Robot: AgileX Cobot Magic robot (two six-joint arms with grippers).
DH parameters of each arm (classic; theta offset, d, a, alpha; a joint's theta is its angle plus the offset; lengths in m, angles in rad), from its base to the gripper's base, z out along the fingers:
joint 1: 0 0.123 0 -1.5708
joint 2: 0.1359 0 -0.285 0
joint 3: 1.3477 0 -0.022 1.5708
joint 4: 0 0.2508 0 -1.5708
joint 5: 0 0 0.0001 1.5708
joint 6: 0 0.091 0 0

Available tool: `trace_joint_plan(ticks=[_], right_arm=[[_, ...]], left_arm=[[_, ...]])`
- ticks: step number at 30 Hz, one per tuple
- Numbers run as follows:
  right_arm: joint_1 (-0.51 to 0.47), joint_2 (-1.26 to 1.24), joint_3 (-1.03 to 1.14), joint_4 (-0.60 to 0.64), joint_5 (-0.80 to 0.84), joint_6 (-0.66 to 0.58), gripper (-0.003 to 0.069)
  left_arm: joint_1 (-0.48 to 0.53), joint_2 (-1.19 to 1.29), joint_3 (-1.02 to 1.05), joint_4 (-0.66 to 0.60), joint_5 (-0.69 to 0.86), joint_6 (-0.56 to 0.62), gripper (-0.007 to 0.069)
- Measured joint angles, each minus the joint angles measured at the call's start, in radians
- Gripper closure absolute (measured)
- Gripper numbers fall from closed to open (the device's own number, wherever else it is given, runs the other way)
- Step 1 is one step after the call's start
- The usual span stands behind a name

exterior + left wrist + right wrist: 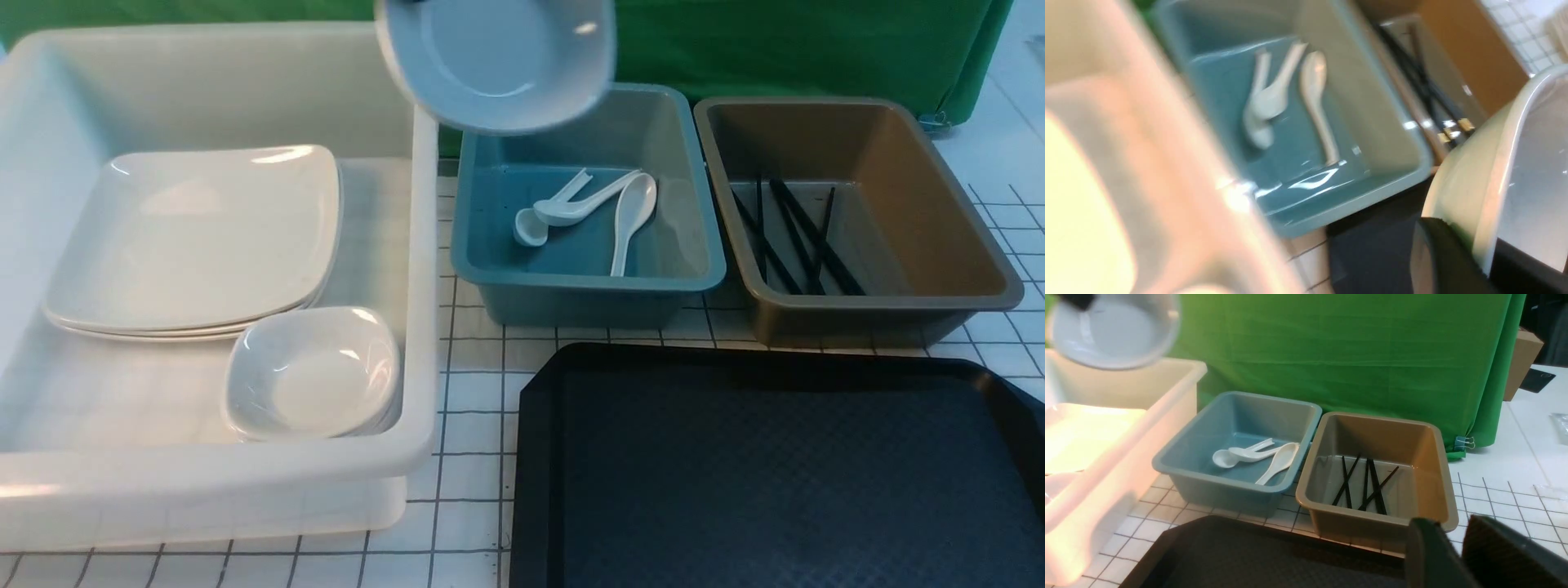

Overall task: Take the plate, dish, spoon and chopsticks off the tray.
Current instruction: Use the left arm to put the small plate into the large storage box on the left

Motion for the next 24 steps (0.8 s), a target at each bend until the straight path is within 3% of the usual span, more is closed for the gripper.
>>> trace_joint_plan(ticks=[6, 10, 17, 24], right_arm=[[0.0, 0.0, 0.0, 0.0, -0.003, 0.003, 0.0513], [0.0, 0.0, 0.0, 0.0, -0.003, 0.003, 0.051], [0.0, 0.0, 0.0, 0.0, -0.003, 0.003, 0.0503], [0.0, 0.0, 0.0, 0.0, -0.003, 0.003, 0.05]], left_arm=[[0.302, -0.096, 0.342, -0.105, 0.01, 0.163, 0.0617], [0.423, -0.09, 0.511, -0.111, 0.011, 0.235, 0.0617], [0.425, -0.013, 0.604, -0.135, 0.009, 0.375, 0.0617], [0.348, 0.071, 0.604, -0.139, -0.099, 0.513, 0.0617]])
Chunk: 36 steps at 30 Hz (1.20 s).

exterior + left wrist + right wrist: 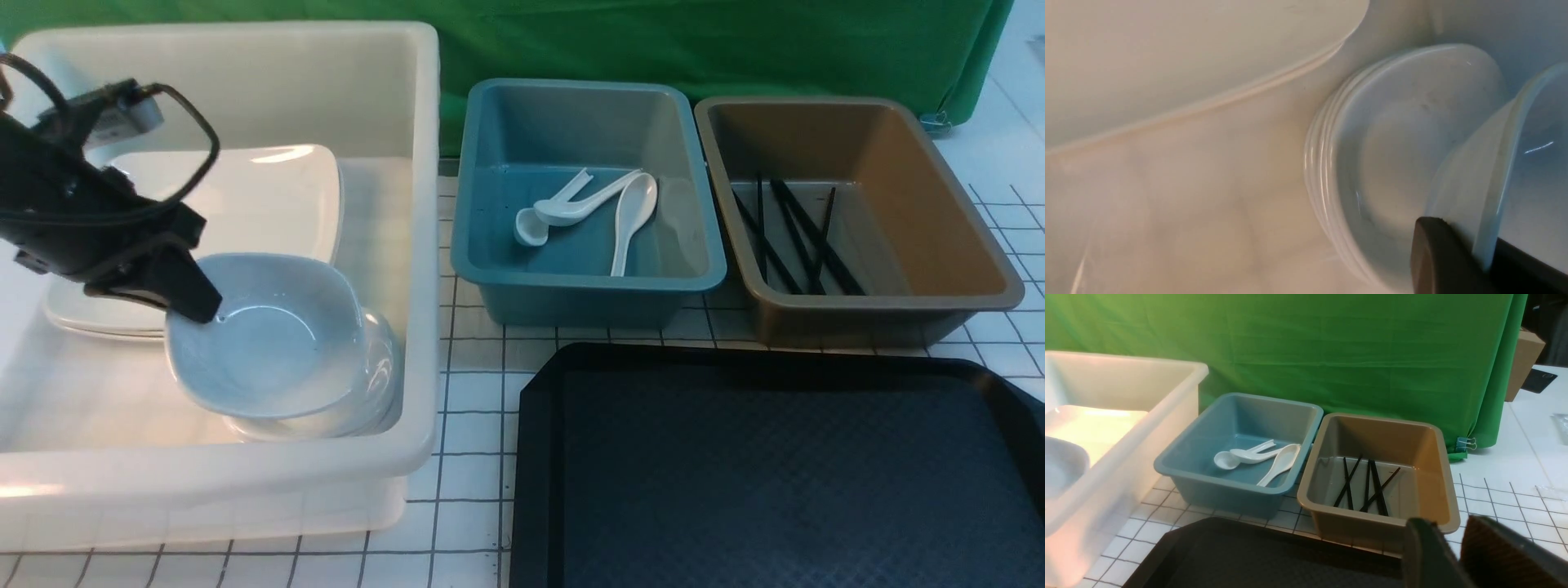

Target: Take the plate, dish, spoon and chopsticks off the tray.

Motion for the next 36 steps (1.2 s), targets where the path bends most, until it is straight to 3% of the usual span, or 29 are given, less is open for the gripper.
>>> trace_joint_plan(ticks=[8, 13, 18, 28, 33, 36], right_arm=[[0.0, 0.0, 0.0, 0.0, 0.0, 0.001, 0.0491], [0.0, 0.0, 0.0, 0.0, 0.0, 0.004, 0.0482], [0.0, 0.0, 0.0, 0.0, 0.0, 0.008, 0.0475], [0.0, 0.0, 0.0, 0.0, 0.015, 0.009, 0.0471], [0.0, 0.0, 0.0, 0.0, 0.086, 0.013, 0.0471], [0.0, 0.0, 0.011, 0.0, 0.129, 0.018, 0.0471]], left_arm=[[-0.05, 0.066, 0.0, -0.001, -0.104, 0.043, 0.0616], [-0.05, 0.083, 0.0, 0.02, -0.123, -0.018, 0.0594], [-0.05, 0.087, 0.0, 0.023, -0.126, -0.047, 0.0501], [-0.05, 0.087, 0.0, 0.026, -0.103, -0.127, 0.0195], [-0.05, 0.06, 0.0, 0.067, -0.084, -0.17, 0.0171], [-0.05, 0.013, 0.0, 0.106, -0.078, -0.189, 0.0208]])
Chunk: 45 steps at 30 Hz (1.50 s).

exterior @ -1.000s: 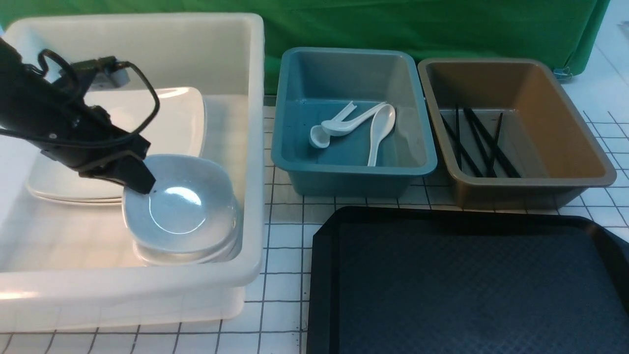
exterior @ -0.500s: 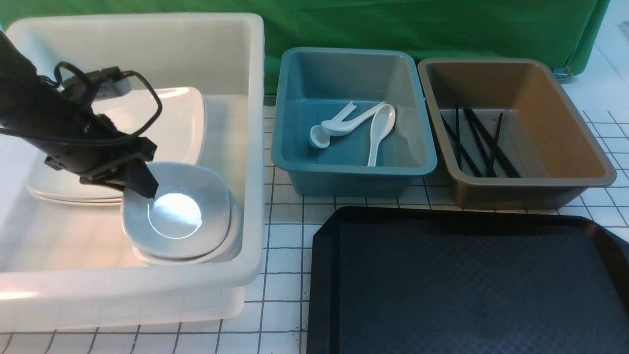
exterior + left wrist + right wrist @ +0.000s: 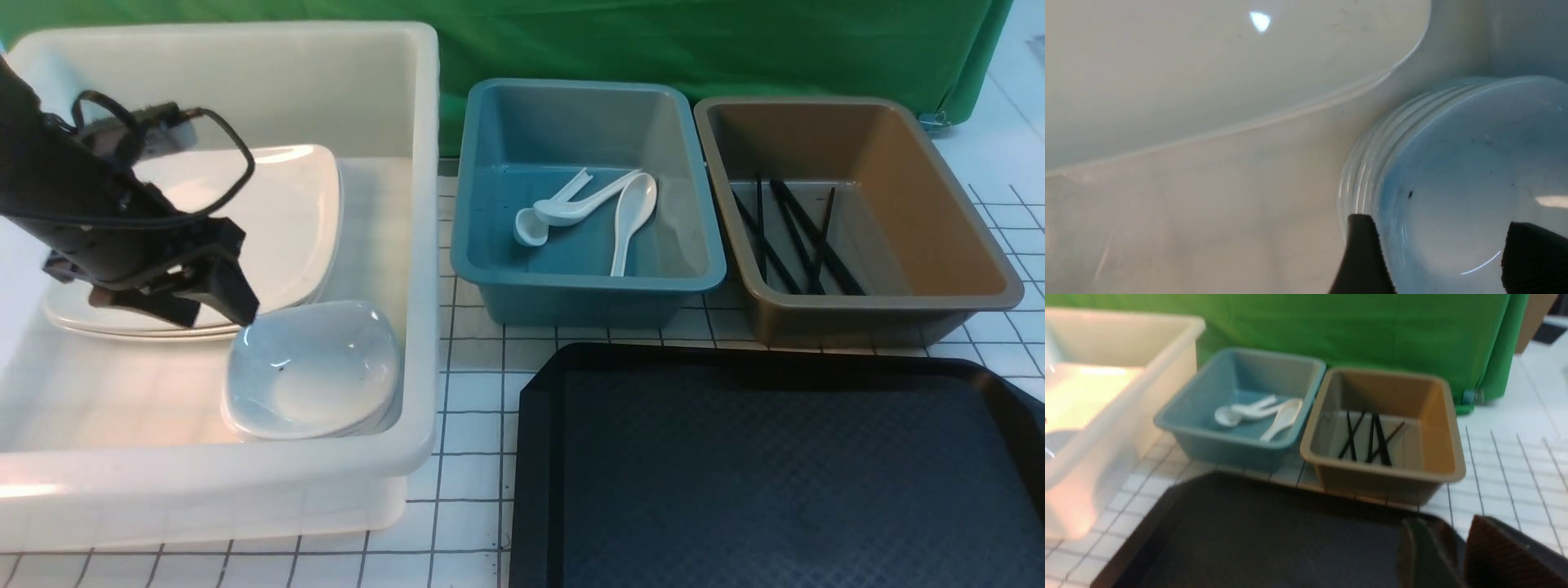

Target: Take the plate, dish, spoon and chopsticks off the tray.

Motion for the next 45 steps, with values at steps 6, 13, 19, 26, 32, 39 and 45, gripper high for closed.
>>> trace_joint_plan(ticks=[6, 13, 19, 26, 32, 39, 45], right_arm=[[0.0, 0.001, 0.127, 0.0, -0.079, 0.004, 0.061], [0.0, 0.003, 0.324, 0.0, -0.42, 0.004, 0.0648], [0.0, 0.003, 0.423, 0.0, -0.611, 0.005, 0.0645], [0.0, 0.003, 0.437, 0.0, -0.616, 0.005, 0.0626], [0.0, 0.003, 0.437, 0.0, -0.616, 0.005, 0.0605], [-0.001, -0.009, 0.514, 0.0, -0.734, 0.005, 0.0587], [-0.031, -0.057, 0.681, -0.02, -0.784, 0.005, 0.0571]], left_arm=[[0.0, -0.143, 0.0, 0.026, 0.024, -0.007, 0.048], [0.0, -0.285, 0.0, 0.015, 0.032, 0.018, 0.0625], [0.0, -0.344, 0.0, 0.017, 0.032, 0.023, 0.0627], [0.0, -0.348, 0.0, 0.024, 0.032, 0.023, 0.0627], [0.0, -0.348, 0.0, 0.024, 0.032, 0.023, 0.0627], [0.0, -0.348, 0.0, 0.026, 0.033, 0.024, 0.0627], [0.0, -0.348, 0.0, 0.026, 0.033, 0.029, 0.0627]])
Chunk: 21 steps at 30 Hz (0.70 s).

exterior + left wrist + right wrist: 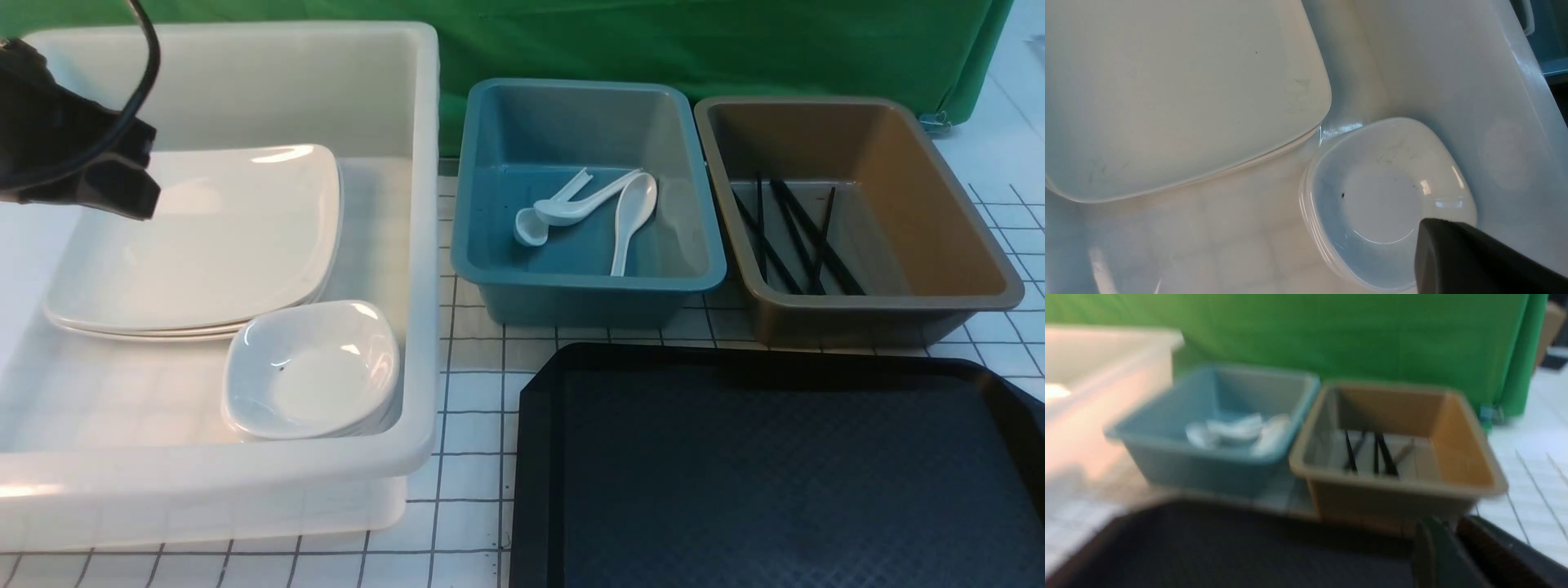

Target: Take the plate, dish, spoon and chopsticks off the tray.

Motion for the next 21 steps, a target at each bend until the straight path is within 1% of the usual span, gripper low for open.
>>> trace_joint_plan(ticks=[4, 7, 14, 21], right_arm=[[-0.033, -0.063, 0.1, -0.02, 0.0, 0.0, 0.056], [-0.068, -0.105, 0.163, -0.025, 0.012, 0.0, 0.0551], [-0.119, -0.11, 0.17, -0.029, -0.004, 0.0, 0.0531], [-0.128, -0.11, 0.171, -0.031, -0.004, 0.0, 0.0524]], left_arm=[[0.0, 0.0, 0.0, 0.0, 0.005, 0.013, 0.0627], [0.0, 0.0, 0.0, 0.0, 0.045, 0.018, 0.0627], [0.0, -0.007, 0.0, 0.001, 0.137, 0.017, 0.0627], [0.0, -0.089, 0.001, 0.001, 0.15, 0.017, 0.0627]])
